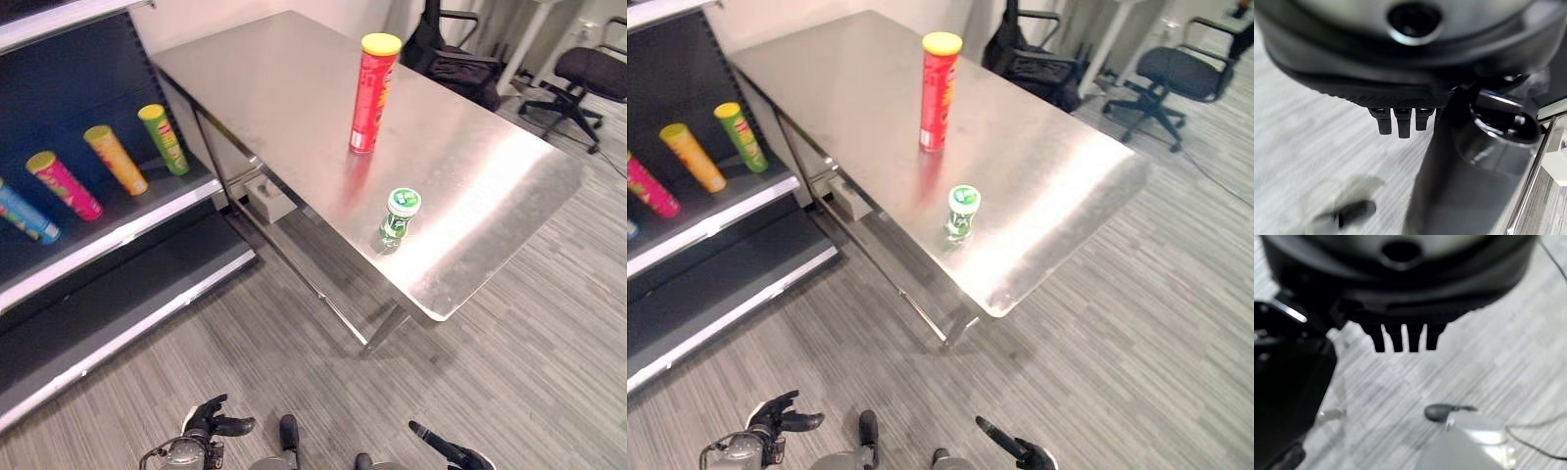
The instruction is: Put the goods on the table back onto the shelves and tidy them up.
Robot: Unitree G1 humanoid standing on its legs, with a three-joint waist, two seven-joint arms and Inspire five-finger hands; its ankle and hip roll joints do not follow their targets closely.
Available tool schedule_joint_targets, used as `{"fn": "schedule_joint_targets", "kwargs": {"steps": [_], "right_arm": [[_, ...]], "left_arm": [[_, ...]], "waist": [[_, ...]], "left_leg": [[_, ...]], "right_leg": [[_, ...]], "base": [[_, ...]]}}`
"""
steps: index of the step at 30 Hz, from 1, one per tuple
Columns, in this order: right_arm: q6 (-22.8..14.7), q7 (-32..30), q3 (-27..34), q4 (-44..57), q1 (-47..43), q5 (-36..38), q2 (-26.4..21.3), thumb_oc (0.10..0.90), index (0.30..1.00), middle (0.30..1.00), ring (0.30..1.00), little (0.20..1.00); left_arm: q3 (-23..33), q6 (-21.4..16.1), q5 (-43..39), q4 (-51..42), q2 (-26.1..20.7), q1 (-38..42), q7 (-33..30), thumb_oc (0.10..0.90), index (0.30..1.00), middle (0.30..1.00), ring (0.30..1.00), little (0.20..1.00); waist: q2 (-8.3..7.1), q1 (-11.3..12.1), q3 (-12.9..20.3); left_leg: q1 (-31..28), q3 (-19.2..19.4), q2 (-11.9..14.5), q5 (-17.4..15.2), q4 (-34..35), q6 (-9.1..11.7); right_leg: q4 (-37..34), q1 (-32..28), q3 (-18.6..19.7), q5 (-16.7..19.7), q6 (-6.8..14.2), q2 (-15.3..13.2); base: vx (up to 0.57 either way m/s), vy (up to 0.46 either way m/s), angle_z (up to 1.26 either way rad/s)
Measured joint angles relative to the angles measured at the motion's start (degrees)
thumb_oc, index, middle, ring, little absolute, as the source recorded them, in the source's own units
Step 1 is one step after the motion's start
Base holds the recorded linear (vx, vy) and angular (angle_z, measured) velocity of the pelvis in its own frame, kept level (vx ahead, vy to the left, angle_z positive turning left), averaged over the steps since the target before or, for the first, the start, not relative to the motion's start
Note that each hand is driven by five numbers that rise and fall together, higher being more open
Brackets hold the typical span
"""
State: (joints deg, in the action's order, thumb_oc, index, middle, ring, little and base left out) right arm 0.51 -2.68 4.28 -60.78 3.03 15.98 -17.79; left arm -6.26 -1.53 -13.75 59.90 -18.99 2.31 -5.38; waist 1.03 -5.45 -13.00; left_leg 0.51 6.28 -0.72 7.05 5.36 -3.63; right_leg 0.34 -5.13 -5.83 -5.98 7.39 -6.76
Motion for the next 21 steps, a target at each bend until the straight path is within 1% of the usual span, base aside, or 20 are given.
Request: {"fn": "schedule_joint_targets", "kwargs": {"steps": [1,2,3,4,5,6,7,8,9,10,11,12,13,14,16,17,18,20,21], "right_arm": [[0.4,-0.3,5.1,4.6,2.3,0.7,-0.4,0.8,0.9,0.9,0.9,0.9],[1.4,-0.4,9.3,13.1,6.7,0.7,-1.8,0.8,0.9,0.9,0.9,0.9],[1.2,-1.0,11.7,21.8,11.1,0.5,-4.5,0.8,0.9,0.9,0.9,0.9],[-0.3,-2.7,12.6,27.0,14.6,-0.1,-10.6,0.8,0.9,0.9,0.9,0.9],[-0.3,-3.6,13.5,27.7,15.5,-1.2,-15.5,0.8,0.9,0.9,0.9,0.9],[-0.2,-4.5,15.9,28.6,16.0,-2.1,-19.2,0.8,0.9,0.9,0.9,0.9],[0.2,-5.5,19.7,32.3,16.7,-2.3,-21.4,0.8,0.9,0.9,0.9,0.9],[0.3,-5.8,22.8,38.2,17.1,-2.4,-23.4,0.8,0.9,0.9,0.9,0.9],[-1.1,-6.5,24.1,43.1,16.6,-2.8,-25.8,0.8,0.9,0.9,0.9,0.9],[-5.3,-7.1,24.7,45.7,11.8,-3.8,-28.4,0.8,0.9,0.9,0.9,0.9],[-4.8,-6.6,23.3,47.4,9.8,-3.9,-29.4,0.8,0.9,0.9,0.9,0.9],[-5.5,-4.9,20.3,52.7,7.2,-3.7,-30.2,0.8,0.9,0.9,0.9,0.9],[-6.7,-3.8,18.4,54.6,5.8,-3.3,-30.2,0.8,0.9,0.9,0.9,0.9],[-7.6,-2.5,16.9,55.6,4.8,-3.0,-30.2,0.8,0.9,0.9,0.9,0.9],[-8.0,-0.2,12.7,54.9,2.7,-1.6,-30.3,0.8,0.9,0.9,0.9,0.9],[-7.4,1.1,10.3,54.1,1.7,-1.0,-30.3,0.8,0.9,0.9,0.9,0.9],[-7.2,2.3,7.8,53.6,0.8,-0.5,-30.6,0.8,0.9,0.9,0.9,0.9],[-7.2,4.2,2.7,51.4,-0.4,0.7,-33.5,0.8,0.9,0.9,0.9,0.9],[-7.2,5.5,1.3,50.4,-0.7,0.7,-34.0,0.8,0.9,0.9,0.9,0.9]], "left_arm": [[1.2,0.0,0.6,0.1,-0.7,-0.3,-0.1,0.8,0.9,0.9,0.9,0.9],[2.3,-0.1,1.3,-1.0,-1.1,-2.0,0.1,0.8,0.9,0.9,0.9,0.9],[3.1,-0.3,2.6,-2.0,-0.3,-4.1,0.1,0.8,0.9,0.9,0.9,0.9],[4.4,-0.7,3.1,-2.0,-0.2,-6.7,-0.1,0.8,0.9,0.9,0.9,0.9],[4.3,-0.7,3.3,-1.9,-0.1,-8.6,0.0,0.8,0.9,0.9,0.9,0.9],[4.3,-0.7,3.7,-1.3,-0.1,-9.8,0.0,0.8,0.9,0.9,0.9,0.9],[4.2,-0.6,4.2,-1.0,0.7,-10.8,0.1,0.8,0.9,0.9,0.9,0.9],[4.0,-0.6,4.5,-0.9,2.1,-11.9,0.2,0.8,0.9,0.9,0.9,0.9],[3.3,-0.5,4.8,-0.6,3.4,-12.5,0.9,0.8,0.9,0.9,0.9,0.9],[1.4,-0.6,4.8,-0.6,4.7,-12.4,2.4,0.8,0.9,0.9,0.9,0.9],[1.4,-0.5,4.8,-1.6,5.2,-12.1,2.4,0.8,0.9,0.9,0.9,0.9],[0.5,-0.7,4.8,-3.2,5.2,-11.8,3.1,0.8,0.9,0.9,0.9,0.9],[0.5,-0.7,4.8,-3.7,5.3,-11.4,3.3,0.8,0.9,0.9,0.9,0.9],[0.2,-0.7,4.7,-4.1,5.3,-11.1,3.5,0.8,0.9,0.9,0.9,0.9],[-0.4,-0.8,4.7,-4.9,5.2,-10.4,3.6,0.8,0.9,0.9,0.9,0.9],[-0.4,-0.8,4.7,-4.8,5.1,-10.5,3.6,0.8,0.9,0.9,0.9,0.9],[-0.5,-0.8,4.6,-4.8,5.0,-10.9,3.6,0.8,0.9,0.9,0.9,0.9],[-0.5,-0.7,4.3,-4.1,4.8,-11.6,3.6,0.8,0.9,0.9,0.9,0.9],[-0.4,-0.7,4.0,-4.1,4.7,-12.3,3.6,0.8,0.9,0.9,0.9,0.9]], "waist": [[-0.23,0.0,0.1],[-0.33,-0.1,0.4],[-0.19,0.0,1.2],[-0.44,-0.4,3.3],[-1.3,-1.1,4.8],[-2.22,-1.5,5.9],[-2.66,-1.6,6.5],[-2.43,-1.9,6.6],[-2.11,-2.3,6.7],[-2.9,-2.2,6.9],[-3.32,-1.8,6.6],[-3.56,-1.4,6.6],[-3.55,-1.3,6.6],[-3.42,-0.6,6.7],[-3.14,0.7,6.8],[-3.04,1.9,6.8],[-2.9,2.5,6.8],[-2.91,2.9,6.7],[-2.96,3.4,6.7]], "left_leg": [[-1.0,1.0,-0.3,-1.0,0.1,-0.2],[-2.2,1.7,-0.7,-2.0,0.3,0.0],[-2.5,2.1,-1.2,-2.7,0.3,0.0],[-2.5,2.6,-1.4,-3.4,0.3,0.2],[-2.8,2.5,-1.5,-3.7,0.3,0.7],[-3.0,2.3,-1.4,-3.9,0.3,1.2],[-3.2,2.3,-0.8,-4.1,0.3,1.8],[-3.4,2.5,0.0,-4.3,0.3,2.6],[-3.4,2.6,0.7,-4.0,0.3,3.2],[-4.1,2.5,2.3,-3.0,0.3,4.4],[-4.3,2.5,2.9,-2.8,0.2,4.7],[-4.3,2.3,3.5,-2.7,0.2,5.0],[-4.4,2.0,3.6,-2.6,0.2,5.0],[-4.3,1.8,3.6,-2.6,0.2,5.1],[-4.3,1.0,3.4,-2.7,0.2,5.1],[-4.2,0.8,3.3,-2.7,0.3,5.1],[-4.1,0.6,3.2,-2.7,0.3,5.1],[-4.2,0.3,3.0,-2.7,0.2,5.1],[-3.8,-0.4,2.9,-2.7,0.3,5.0]], "right_leg": [[-1.3,0.6,0.2,1.5,1.5,-1.4],[-2.9,0.6,1.0,3.2,2.2,-2.6],[-4.0,0.9,1.6,4.2,2.3,-3.6],[-4.7,2.2,1.6,4.9,2.7,-4.5],[-4.9,2.2,1.6,5.7,2.4,-4.6],[-5.4,1.8,1.6,8.2,2.1,-4.4],[-5.7,1.6,1.4,10.0,1.6,-3.9],[-5.9,1.7,1.5,10.0,1.4,-3.1],[-6.0,1.7,1.4,10.4,0.6,-2.3],[-5.7,1.3,1.2,10.4,0.1,-0.7],[-5.7,1.1,1.1,10.3,-0.2,-0.2],[-5.7,0.9,0.7,10.2,-0.6,0.4],[-5.7,0.8,0.6,10.1,-0.7,0.5],[-5.7,0.6,0.2,10.1,-0.8,0.5],[-5.7,0.2,-0.4,9.8,-0.9,0.4],[-5.7,0.1,-0.6,9.7,-0.9,0.3],[-5.7,0.0,-0.9,9.7,-0.9,0.2],[-5.7,-0.2,-1.3,9.7,-0.9,0.0],[-5.7,-0.3,-1.8,9.6,-0.7,-0.1]], "base": [[0.15,0.118,-0.35],[0.1,0.07,-0.3],[0.06,0.033,-0.28],[0.05,0.02,-0.16],[0.04,-0.003,-0.02],[0.03,-0.018,0.07],[0.03,-0.031,-0.02],[0.02,-0.018,-0.14],[0.04,-0.035,-0.13],[0.03,-0.036,-0.03],[0.04,-0.052,0.09],[0.02,-0.038,0.12],[0.01,-0.036,0.14],[0.01,-0.02,0.15],[0.0,-0.024,0.22],[0.01,-0.034,0.2],[0.0,-0.018,0.1],[0.01,-0.022,0.12],[0.01,-0.025,0.16]]}}
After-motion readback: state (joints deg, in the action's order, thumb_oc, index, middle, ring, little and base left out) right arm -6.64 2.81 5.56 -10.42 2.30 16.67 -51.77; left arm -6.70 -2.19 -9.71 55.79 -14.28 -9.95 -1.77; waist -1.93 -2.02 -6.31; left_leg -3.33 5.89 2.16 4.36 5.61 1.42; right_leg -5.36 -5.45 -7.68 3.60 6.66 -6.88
